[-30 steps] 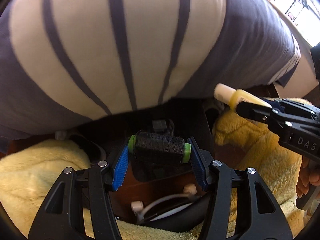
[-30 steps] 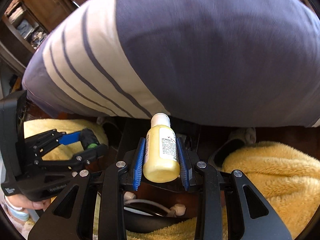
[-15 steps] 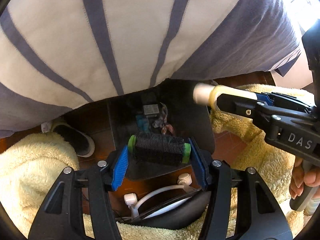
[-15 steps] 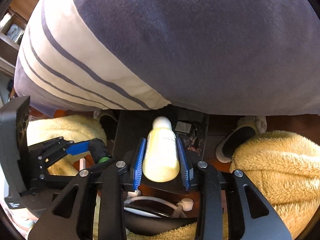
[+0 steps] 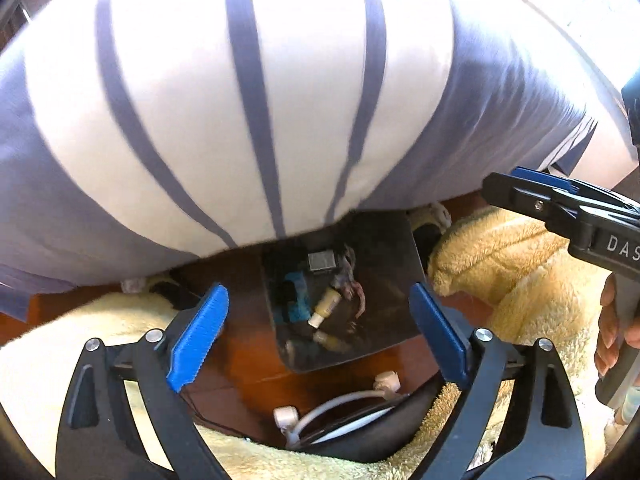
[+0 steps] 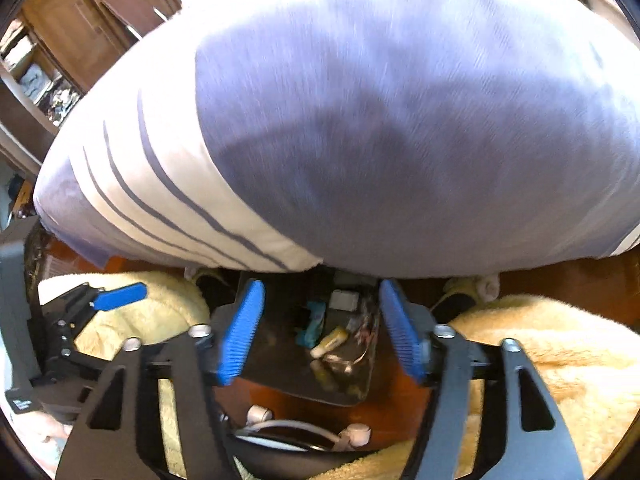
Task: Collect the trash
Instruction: 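Open both tools to drop the bottle and spool into the bin, then move both tools back over the remaining items on the bed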
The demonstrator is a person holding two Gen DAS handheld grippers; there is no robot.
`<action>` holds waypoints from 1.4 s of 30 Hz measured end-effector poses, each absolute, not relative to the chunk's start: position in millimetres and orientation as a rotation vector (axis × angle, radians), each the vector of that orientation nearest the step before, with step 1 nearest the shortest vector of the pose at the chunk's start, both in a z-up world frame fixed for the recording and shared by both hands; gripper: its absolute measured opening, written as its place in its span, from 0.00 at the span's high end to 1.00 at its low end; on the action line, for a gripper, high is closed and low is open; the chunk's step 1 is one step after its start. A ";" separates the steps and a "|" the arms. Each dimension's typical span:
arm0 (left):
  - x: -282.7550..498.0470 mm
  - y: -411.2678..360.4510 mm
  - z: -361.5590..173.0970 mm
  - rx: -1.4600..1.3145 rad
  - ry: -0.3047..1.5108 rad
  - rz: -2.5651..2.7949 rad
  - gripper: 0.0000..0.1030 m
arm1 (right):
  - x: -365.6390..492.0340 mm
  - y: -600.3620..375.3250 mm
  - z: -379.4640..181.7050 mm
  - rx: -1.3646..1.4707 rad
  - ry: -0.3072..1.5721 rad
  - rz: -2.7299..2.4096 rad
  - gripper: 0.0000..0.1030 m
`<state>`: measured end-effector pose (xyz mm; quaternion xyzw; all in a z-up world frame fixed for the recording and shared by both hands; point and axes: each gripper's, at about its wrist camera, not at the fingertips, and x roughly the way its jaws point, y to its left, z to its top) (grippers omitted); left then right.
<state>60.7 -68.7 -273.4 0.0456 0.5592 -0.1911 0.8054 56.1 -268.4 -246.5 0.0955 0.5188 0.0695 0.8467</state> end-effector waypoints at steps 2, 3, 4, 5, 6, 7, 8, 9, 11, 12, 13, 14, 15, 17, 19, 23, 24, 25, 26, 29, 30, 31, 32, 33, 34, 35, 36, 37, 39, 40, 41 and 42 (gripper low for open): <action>59.8 -66.0 -259.0 0.094 1.168 -0.402 0.11 | 51.7 -270.3 -234.4 0.190 1.059 0.135 0.19; 59.2 -63.9 -253.7 0.094 1.154 -0.399 0.10 | 49.6 -271.2 -228.6 0.187 1.042 0.132 0.16; 57.7 -61.8 -243.6 0.096 1.132 -0.396 0.08 | 47.8 -271.4 -224.0 0.184 1.029 0.130 0.12; 56.8 -60.2 -235.7 0.096 1.114 -0.394 0.08 | 45.9 -270.7 -216.4 0.179 1.011 0.126 0.07; 55.7 -57.7 -225.8 0.093 1.092 -0.391 0.08 | 44.6 -270.8 -211.1 0.175 0.998 0.123 0.06; 55.3 -55.9 -219.5 0.089 1.080 -0.389 0.08 | 43.9 -270.6 -206.6 0.173 0.988 0.124 0.06; 55.0 -53.0 -211.4 0.082 1.062 -0.386 0.08 | 42.7 -270.1 -200.2 0.171 0.974 0.129 0.06; 55.3 -50.6 -206.6 0.077 1.048 -0.383 0.08 | 42.0 -269.9 -195.3 0.169 0.964 0.132 0.06; 55.9 -45.1 -191.5 0.064 1.013 -0.375 0.08 | 41.1 -270.6 -186.6 0.161 0.943 0.127 0.04; 56.0 -44.8 -186.6 0.061 1.001 -0.372 0.08 | 41.0 -270.9 -181.4 0.155 0.927 0.122 0.03; 57.3 -43.0 -178.6 0.056 0.985 -0.367 0.08 | 41.2 -270.7 -176.3 0.149 0.911 0.119 0.03; 58.4 -40.7 -172.3 0.052 0.969 -0.363 0.08 | 41.5 -271.4 -168.9 0.141 0.891 0.116 0.03; 59.6 -37.9 -166.2 0.050 0.955 -0.359 0.08 | 42.2 -272.1 -161.6 0.136 0.872 0.114 0.03; 65.1 -35.2 -156.7 0.047 0.933 -0.349 0.08 | 46.5 -273.1 -152.3 0.129 0.846 0.112 0.03; 69.1 -33.4 -151.0 0.046 0.914 -0.336 0.08 | 51.2 -272.2 -144.9 0.122 0.826 0.106 0.03; 80.4 -28.5 -138.4 0.047 0.877 -0.316 0.08 | 62.3 -275.7 -125.9 0.102 0.791 0.102 0.03; 83.0 -26.3 -134.4 0.047 0.869 -0.312 0.08 | 66.5 -276.9 -120.9 0.096 0.782 0.099 0.03; 87.5 -25.3 -130.9 0.047 0.861 -0.307 0.08 | 68.7 -277.7 -117.7 0.093 0.775 0.097 0.03; 90.6 -23.2 -127.4 0.046 0.855 -0.303 0.08 | 73.7 -279.2 -113.8 0.089 0.767 0.094 0.03; 106.1 -22.7 -120.1 0.047 0.836 -0.296 0.08 | 87.7 -281.8 -105.8 0.077 0.751 0.083 0.03; 111.3 -22.6 -119.0 0.048 0.831 -0.295 0.08 | 94.0 -281.9 -103.9 0.070 0.749 0.078 0.03; 116.9 -22.9 -119.2 0.048 0.830 -0.292 0.08 | 100.4 -281.1 -102.2 0.065 0.747 0.075 0.03; 124.8 -22.6 -119.1 0.048 0.829 -0.287 0.08 | 105.0 -280.9 -100.9 0.061 0.745 0.075 0.03; 131.7 -22.5 -119.6 0.048 0.831 -0.283 0.08 | 110.6 -280.8 -100.2 0.058 0.744 0.074 0.03; 137.3 -23.0 -120.0 0.049 0.832 -0.281 0.08 | 115.8 -281.3 -99.7 0.056 0.744 0.074 0.03; 143.7 -23.0 -120.6 0.051 0.835 -0.277 0.08 | 124.9 -281.4 -99.4 0.056 0.745 0.073 0.03; 150.3 -23.0 -121.4 0.054 0.836 -0.275 0.08 | 129.4 -281.3 -99.9 0.057 0.746 0.074 0.03; 158.7 -23.2 -122.5 0.058 0.839 -0.272 0.08 | 135.6 -281.2 -100.3 0.058 0.747 0.076 0.03; 175.4 -23.7 -124.9 0.062 0.846 -0.263 0.08 | 152.2 -280.6 -102.3 0.059 0.755 0.077 0.03; 182.5 -24.5 -125.8 0.062 0.847 -0.263 0.08 | 160.1 -279.7 -102.7 0.060 0.758 0.077 0.03; 189.4 -25.0 -127.0 0.063 0.850 -0.262 0.08 | 170.9 -278.3 -104.1 0.062 0.762 0.085 0.03; 196.0 -25.7 -128.4 0.063 0.853 -0.259 0.08 | 178.4 -276.9 -104.7 0.062 0.764 0.090 0.03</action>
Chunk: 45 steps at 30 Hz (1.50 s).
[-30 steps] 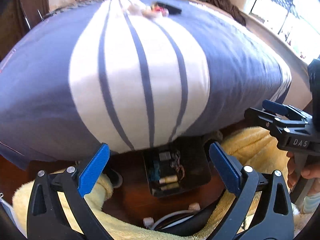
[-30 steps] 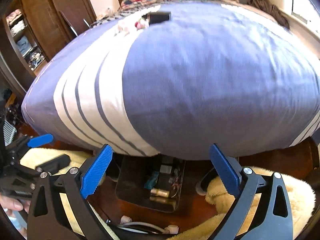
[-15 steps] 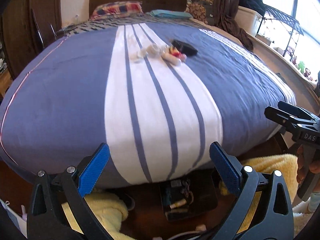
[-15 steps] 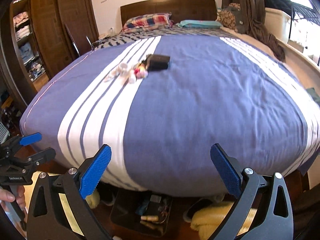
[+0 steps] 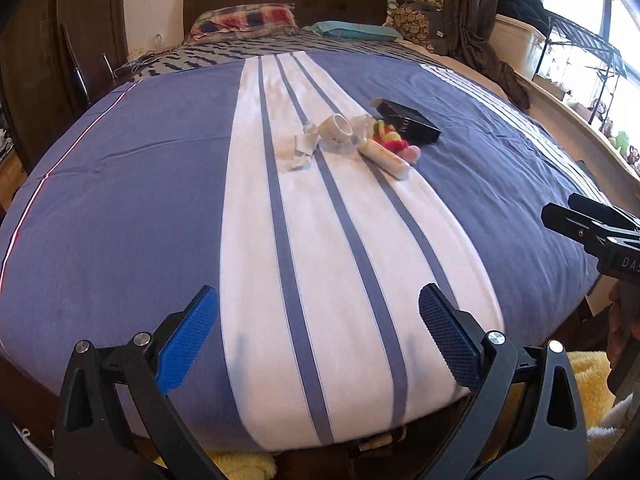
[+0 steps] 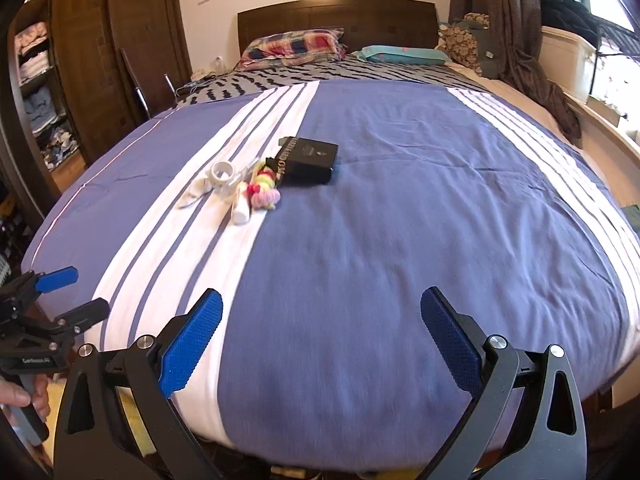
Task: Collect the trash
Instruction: 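Move both tools back over the remaining items on the bed, then grasp the pink-green pipe cleaner with the right tool while the left tool grasps the white cloth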
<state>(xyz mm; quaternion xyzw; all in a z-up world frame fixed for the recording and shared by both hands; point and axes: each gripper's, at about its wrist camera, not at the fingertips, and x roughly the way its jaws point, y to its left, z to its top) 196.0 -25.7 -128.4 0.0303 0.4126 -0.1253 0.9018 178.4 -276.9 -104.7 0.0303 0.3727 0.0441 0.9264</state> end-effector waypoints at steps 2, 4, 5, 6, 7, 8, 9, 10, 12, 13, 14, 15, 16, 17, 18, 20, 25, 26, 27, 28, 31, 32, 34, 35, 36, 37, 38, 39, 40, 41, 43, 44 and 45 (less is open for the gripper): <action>212.5 -27.3 -130.5 0.065 0.859 -0.255 0.08 | 196.5 -272.8 -106.9 0.059 0.767 0.093 0.03; 227.0 -27.8 -132.9 0.069 0.864 -0.245 0.08 | 211.3 -270.2 -109.0 0.062 0.772 0.102 0.03; 233.6 -27.7 -133.9 0.069 0.866 -0.244 0.08 | 221.4 -267.6 -110.8 0.067 0.777 0.115 0.04; 238.3 -27.6 -134.9 0.071 0.867 -0.243 0.08 | 231.2 -264.6 -112.3 0.072 0.782 0.129 0.04; 245.4 -27.2 -136.1 0.074 0.869 -0.238 0.08 | 237.7 -262.0 -113.1 0.074 0.785 0.140 0.07; 251.5 -26.7 -136.9 0.076 0.870 -0.235 0.08 | 247.2 -257.7 -114.4 0.074 0.788 0.160 0.12; 258.2 -26.2 -138.0 0.076 0.874 -0.231 0.08 | 258.4 -253.0 -116.0 0.071 0.793 0.178 0.15; 263.5 -26.1 -139.2 0.074 0.877 -0.229 0.08 | 264.6 -249.9 -117.0 0.070 0.799 0.186 0.22; 276.1 -25.9 -141.6 0.066 0.884 -0.232 0.08 | 284.2 -240.9 -121.6 0.072 0.820 0.211 0.32; 284.3 -25.9 -143.0 0.061 0.889 -0.232 0.08 | 290.6 -238.2 -123.1 0.075 0.827 0.215 0.41; 290.0 -25.8 -144.0 0.057 0.890 -0.231 0.08 | 298.7 -234.9 -125.2 0.080 0.835 0.218 0.46; 296.5 -25.9 -144.8 0.053 0.891 -0.234 0.08 | 304.6 -232.4 -126.7 0.087 0.840 0.222 0.49; 304.2 -26.6 -145.2 0.047 0.891 -0.240 0.09 | 309.8 -230.5 -127.8 0.093 0.844 0.225 0.51; 311.2 -27.4 -145.2 0.043 0.889 -0.246 0.09 | 316.7 -228.5 -129.9 0.100 0.851 0.227 0.52; 315.7 -28.2 -145.6 0.041 0.888 -0.247 0.10 | 319.8 -226.8 -132.0 0.103 0.856 0.230 0.52; 328.8 -31.0 -145.7 0.037 0.889 -0.250 0.15 | 326.3 -223.6 -137.6 0.105 0.871 0.235 0.56; 358.5 -36.9 -151.0 0.027 0.909 -0.252 0.35 | 336.7 -220.7 -147.9 0.116 0.896 0.249 0.56; 363.9 -38.5 -153.0 0.030 0.917 -0.254 0.36 | 339.4 -219.7 -149.2 0.116 0.901 0.252 0.56; 369.5 -40.3 -155.2 0.033 0.922 -0.254 0.40 | 341.3 -218.6 -151.0 0.117 0.907 0.257 0.56; 373.7 -41.6 -157.1 0.037 0.927 -0.256 0.43 | 342.9 -217.1 -152.9 0.116 0.913 0.262 0.56; 381.0 -47.1 -161.6 0.068 0.925 -0.253 0.50 | 347.2 -215.3 -152.6 0.110 0.914 0.263 0.63; 382.8 -47.5 -161.3 0.069 0.923 -0.257 0.52 | 348.1 -214.8 -152.4 0.110 0.913 0.266 0.65; 384.6 -46.9 -160.3 0.065 0.916 -0.260 0.72 | 348.5 -214.2 -152.4 0.102 0.909 0.268 0.66; 385.1 -46.7 -160.3 0.064 0.916 -0.260 0.83 | 347.7 -212.3 -152.0 0.091 0.906 0.267 0.67; 385.3 -46.7 -160.3 0.063 0.918 -0.262 0.84 | 347.3 -210.8 -151.5 0.082 0.903 0.267 0.67; 384.4 -46.4 -160.0 0.064 0.916 -0.264 0.84 | 346.3 -209.2 -150.6 0.071 0.901 0.266 0.67; 383.3 -46.0 -159.8 0.066 0.916 -0.267 0.85 | 343.1 -207.1 -148.5 0.052 0.894 0.265 0.68; 380.9 -45.3 -159.3 0.066 0.916 -0.268 0.85 | 341.7 -207.2 -147.3 0.043 0.891 0.265 0.68; 376.2 -43.9 -157.6 0.065 0.913 -0.267 0.85 | 337.1 -206.6 -145.1 0.031 0.887 0.265 0.68; 371.2 -42.5 -155.9 0.067 0.908 -0.264 0.85 | 335.0 -206.5 -143.6 0.024 0.885 0.265 0.68; 359.8 -40.0 -151.5 0.072 0.894 -0.260 0.85 | 326.2 -208.6 -139.5 0.016 0.874 0.262 0.68; 352.3 -38.4 -148.6 0.071 0.887 -0.259 0.85 | 320.3 -210.5 -136.4 0.014 0.867 0.259 0.68; 346.2 -37.4 -146.0 0.071 0.882 -0.262 0.85 | 313.8 -212.5 -132.7 0.015 0.858 0.259 0.68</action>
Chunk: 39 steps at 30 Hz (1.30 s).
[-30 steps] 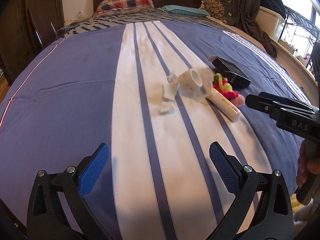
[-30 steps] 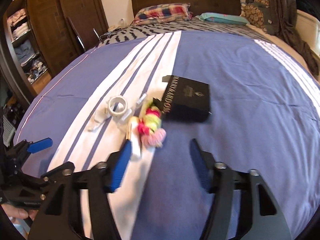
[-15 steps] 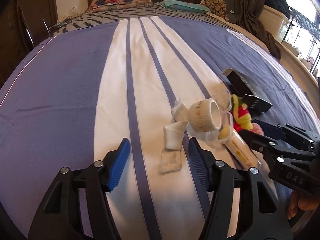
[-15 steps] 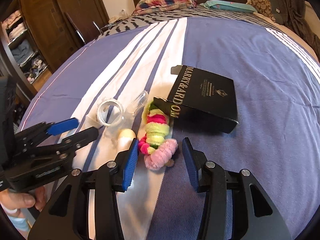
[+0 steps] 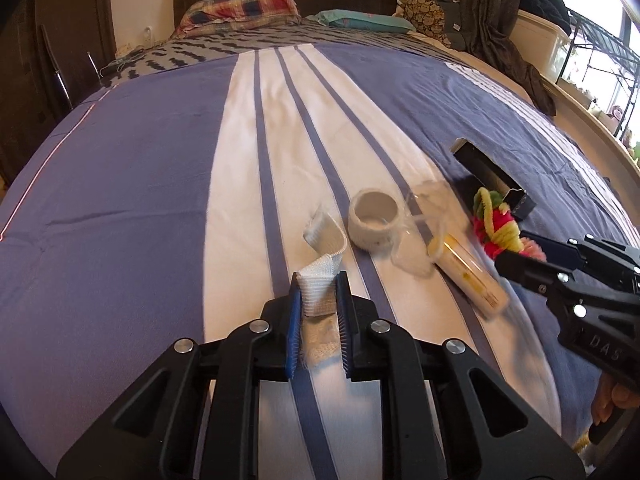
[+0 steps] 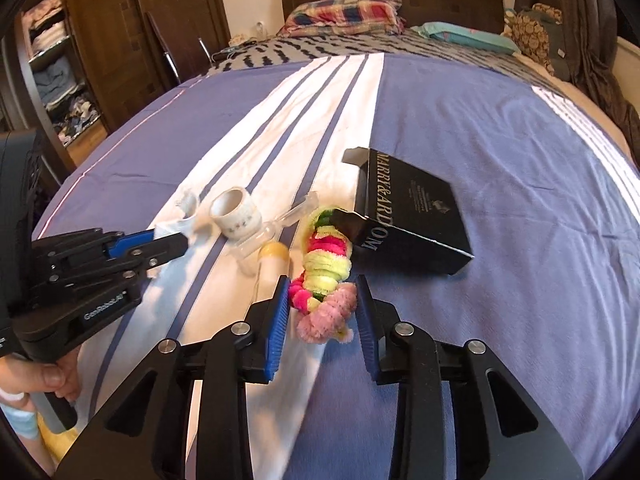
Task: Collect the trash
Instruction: 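Grasp the pink-green pipe cleaner with the right tool while the left tool grasps the white cloth, then carry the pipe cleaner and white cloth down to the bin with both tools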
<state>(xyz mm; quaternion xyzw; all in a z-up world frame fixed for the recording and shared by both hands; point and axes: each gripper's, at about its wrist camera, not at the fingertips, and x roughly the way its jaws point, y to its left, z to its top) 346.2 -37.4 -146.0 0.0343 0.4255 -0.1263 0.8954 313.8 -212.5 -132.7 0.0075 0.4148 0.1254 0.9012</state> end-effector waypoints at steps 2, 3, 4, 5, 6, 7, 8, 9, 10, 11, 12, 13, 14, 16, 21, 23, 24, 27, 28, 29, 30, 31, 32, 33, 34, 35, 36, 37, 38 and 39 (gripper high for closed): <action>327.0 -36.2 -138.3 0.076 0.870 -0.268 0.85 | 301.7 -214.6 -125.6 0.017 0.845 0.262 0.68; 319.9 -35.9 -135.6 0.076 0.865 -0.270 0.85 | 293.6 -215.6 -120.9 0.018 0.836 0.264 0.68; 309.3 -36.2 -131.7 0.077 0.859 -0.273 0.85 | 287.8 -216.4 -117.8 0.019 0.829 0.267 0.68; 301.2 -36.3 -128.9 0.076 0.855 -0.274 0.85 | 276.9 -217.3 -111.9 0.024 0.818 0.274 0.68; 289.7 -36.9 -124.8 0.071 0.849 -0.277 0.85 | 270.5 -217.9 -108.8 0.029 0.812 0.281 0.68; 282.1 -37.5 -121.4 0.067 0.845 -0.281 0.85 | 259.9 -219.2 -103.7 0.036 0.801 0.289 0.68; 273.8 -38.0 -118.1 0.064 0.838 -0.286 0.85 | 253.7 -220.5 -100.7 0.037 0.794 0.292 0.68; 261.6 -39.3 -113.4 0.062 0.828 -0.290 0.85 | 245.1 -221.7 -96.9 0.037 0.785 0.294 0.68; 254.1 -40.0 -110.4 0.061 0.821 -0.291 0.85 | 234.6 -223.6 -92.5 0.040 0.775 0.296 0.68; 243.3 -41.1 -106.1 0.060 0.813 -0.293 0.85 | 228.7 -224.8 -90.0 0.043 0.769 0.296 0.68; 235.7 -42.0 -103.0 0.058 0.806 -0.296 0.85 | 219.3 -226.7 -86.3 0.045 0.759 0.295 0.68; 223.9 -43.0 -97.8 0.057 0.793 -0.300 0.85 | 209.7 -226.5 -83.2 0.047 0.750 0.294 0.68; 214.4 -44.2 -94.1 0.059 0.783 -0.302 0.85 | 199.2 -229.1 -79.6 0.050 0.738 0.295 0.68; 193.1 -46.7 -85.1 0.065 0.758 -0.310 0.85 | 178.0 -234.6 -73.6 0.055 0.714 0.290 0.68; 149.6 -51.4 -72.3 0.051 0.722 -0.337 0.85 | 134.9 -241.7 -64.7 0.059 0.667 0.276 0.68; 133.7 -54.5 -69.7 0.048 0.712 -0.348 0.85 | 116.2 -244.5 -62.7 0.058 0.647 0.267 0.68; 126.4 -56.1 -69.3 0.049 0.707 -0.354 0.85 | 109.3 -245.4 -62.3 0.060 0.643 0.264 0.68; 101.0 -61.5 -72.8 0.043 0.699 -0.374 0.85 | 86.3 -250.0 -64.9 0.077 0.631 0.254 0.68; 95.5 -62.2 -74.9 0.038 0.701 -0.379 0.85 | 78.5 -252.1 -67.4 0.083 0.628 0.246 0.68; 89.2 -63.0 -78.3 0.031 0.706 -0.384 0.85 | 73.9 -253.2 -69.1 0.084 0.627 0.238 0.68; 81.5 -64.0 -84.9 0.023 0.716 -0.392 0.85 | 67.0 -254.8 -72.0 0.086 0.627 0.226 0.68; 77.8 -64.9 -90.7 0.019 0.728 -0.396 0.85 | 61.3 -256.4 -76.1 0.091 0.631 0.216 0.68; 73.1 -66.2 -98.1 0.016 0.744 -0.399 0.85 | 56.6 -257.1 -78.9 0.094 0.634 0.214 0.68; 69.4 -67.0 -103.8 0.017 0.756 -0.401 0.85 | 51.5 -257.8 -83.7 0.098 0.641 0.211 0.68; 64.9 -68.3 -113.0 0.023 0.776 -0.403 0.85 | 47.1 -257.9 -88.8 0.098 0.650 0.209 0.68; 61.8 -69.4 -121.2 0.028 0.795 -0.403 0.85 | 43.8 -256.6 -92.1 0.097 0.657 0.207 0.68; 60.7 -69.2 -127.3 0.030 0.809 -0.402 0.85 | 40.5 -256.3 -97.2 0.094 0.666 0.205 0.68; 56.5 -69.2 -135.5 0.035 0.824 -0.400 0.85 | 37.9 -256.4 -101.5 0.092 0.676 0.202 0.68; 53.2 -69.2 -141.8 0.041 0.834 -0.395 0.85 | 35.7 -257.3 -109.3 0.089 0.694 0.196 0.68; 50.7 -68.7 -145.5 0.046 0.842 -0.389 0.85 | 34.6 -257.8 -114.1 0.088 0.706 0.193 0.68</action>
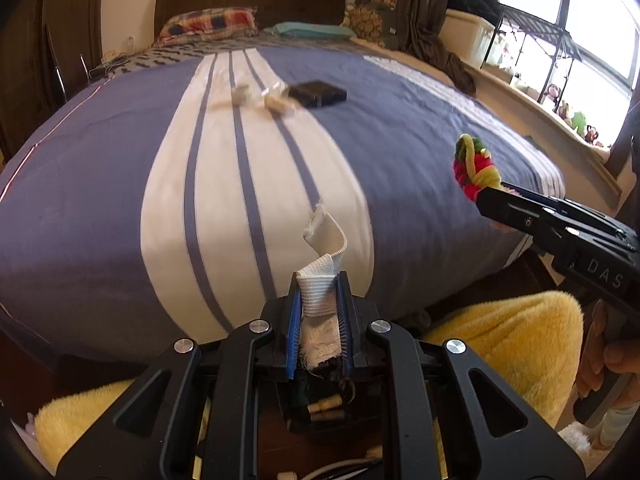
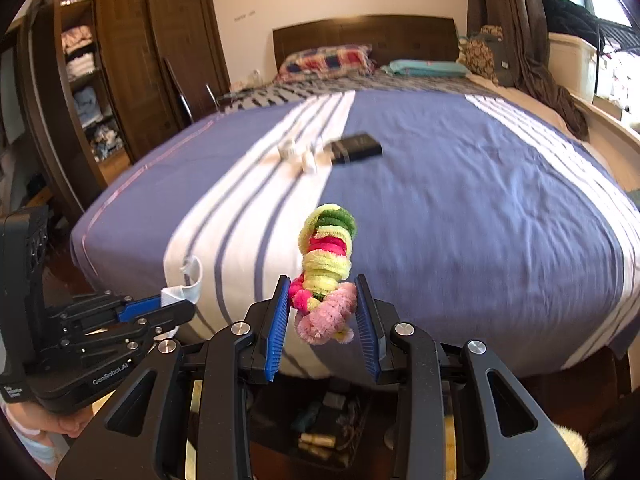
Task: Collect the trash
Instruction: 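Carry the pipe cleaner and white cloth down to the bin with both tools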
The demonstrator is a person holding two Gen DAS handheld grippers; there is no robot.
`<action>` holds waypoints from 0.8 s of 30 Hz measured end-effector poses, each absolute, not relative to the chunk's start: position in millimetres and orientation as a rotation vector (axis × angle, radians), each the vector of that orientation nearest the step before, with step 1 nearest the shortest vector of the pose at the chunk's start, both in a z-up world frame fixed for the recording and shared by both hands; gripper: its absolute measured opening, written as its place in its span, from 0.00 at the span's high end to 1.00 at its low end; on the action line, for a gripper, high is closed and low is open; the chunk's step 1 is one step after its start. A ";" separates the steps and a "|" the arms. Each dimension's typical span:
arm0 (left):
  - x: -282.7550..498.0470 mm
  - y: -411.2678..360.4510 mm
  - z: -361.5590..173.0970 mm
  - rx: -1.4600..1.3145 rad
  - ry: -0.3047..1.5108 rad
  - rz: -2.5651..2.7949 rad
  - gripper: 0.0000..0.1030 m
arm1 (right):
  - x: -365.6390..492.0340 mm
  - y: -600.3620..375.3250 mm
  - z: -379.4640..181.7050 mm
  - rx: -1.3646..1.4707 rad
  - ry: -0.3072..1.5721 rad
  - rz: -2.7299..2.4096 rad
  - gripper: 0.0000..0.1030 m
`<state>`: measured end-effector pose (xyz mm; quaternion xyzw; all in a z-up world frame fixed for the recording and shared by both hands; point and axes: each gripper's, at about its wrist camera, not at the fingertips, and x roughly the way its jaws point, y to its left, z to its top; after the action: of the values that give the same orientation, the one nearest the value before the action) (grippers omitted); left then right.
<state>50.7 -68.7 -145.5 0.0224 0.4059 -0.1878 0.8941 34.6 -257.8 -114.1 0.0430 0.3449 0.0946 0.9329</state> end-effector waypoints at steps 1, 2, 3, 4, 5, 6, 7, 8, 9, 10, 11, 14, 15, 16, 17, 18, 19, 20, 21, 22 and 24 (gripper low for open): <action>48.1 -68.3 -152.2 0.053 0.856 -0.383 0.85 | 33.0 -258.5 -119.3 0.087 0.720 0.192 0.68; 46.7 -68.1 -158.0 0.057 0.869 -0.383 0.85 | 32.1 -260.0 -127.5 0.087 0.741 0.189 0.68; 45.7 -67.7 -161.4 0.057 0.880 -0.382 0.85 | 30.7 -260.3 -132.7 0.088 0.753 0.187 0.68; 44.7 -67.2 -167.0 0.055 0.894 -0.379 0.85 | 28.9 -261.3 -137.8 0.087 0.764 0.185 0.68; 43.7 -66.5 -171.3 0.053 0.905 -0.379 0.85 | 27.6 -261.3 -143.8 0.085 0.777 0.184 0.68; 43.3 -66.2 -175.8 0.051 0.914 -0.381 0.85 | 26.9 -260.9 -148.7 0.082 0.789 0.183 0.68; 40.1 -65.8 -178.4 0.050 0.918 -0.382 0.85 | 26.2 -260.0 -152.7 0.078 0.799 0.182 0.68; 39.9 -65.3 -181.1 0.050 0.924 -0.381 0.85 | 25.3 -258.4 -157.6 0.074 0.811 0.183 0.68; 40.4 -64.2 -184.2 0.048 0.931 -0.380 0.85 | 24.8 -257.1 -162.2 0.071 0.822 0.185 0.68; 40.3 -63.3 -188.2 0.046 0.940 -0.380 0.85 | 24.4 -255.8 -166.4 0.070 0.832 0.186 0.68; 41.4 -62.5 -191.2 0.045 0.947 -0.378 0.85 | 24.4 -254.4 -171.5 0.068 0.845 0.186 0.68; 42.7 -59.7 -205.1 0.045 0.980 -0.373 0.85 | 26.5 -250.4 -186.2 0.063 0.883 0.187 0.68; 43.5 -58.9 -209.4 0.045 0.991 -0.371 0.85 | 27.7 -249.5 -191.7 0.063 0.898 0.187 0.68; 44.9 -57.4 -217.3 0.045 1.012 -0.369 0.85 | 29.0 -249.0 -195.8 0.063 0.910 0.186 0.68; 45.1 -56.9 -222.4 0.046 1.024 -0.367 0.85 | 30.5 -248.8 -201.0 0.063 0.924 0.187 0.68; 46.2 -56.3 -228.3 0.048 1.039 -0.367 0.85 | 32.2 -248.1 -206.3 0.061 0.939 0.187 0.68; 47.5 -55.8 -236.0 0.051 1.057 -0.367 0.85 | 33.3 -247.6 -211.2 0.059 0.952 0.185 0.68; 48.8 -55.0 -242.6 0.051 1.073 -0.367 0.85 | 35.2 -247.0 -219.2 0.061 0.973 0.184 0.68; 50.8 -54.5 -249.0 0.050 1.090 -0.367 0.85 | 36.5 -246.9 -223.7 0.063 0.986 0.185 0.68; 52.8 -54.0 -256.6 0.048 1.109 -0.366 0.85 | 38.0 -246.8 -228.9 0.064 1.001 0.185 0.68; 55.4 -54.0 -268.5 0.049 1.136 -0.364 0.85 | 40.7 -246.4 -241.9 0.068 1.036 0.184 0.68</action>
<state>55.4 -54.0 -268.5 0.0233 0.5350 -0.1716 0.8269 40.7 -246.4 -241.9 0.0324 0.4944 0.0877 0.8642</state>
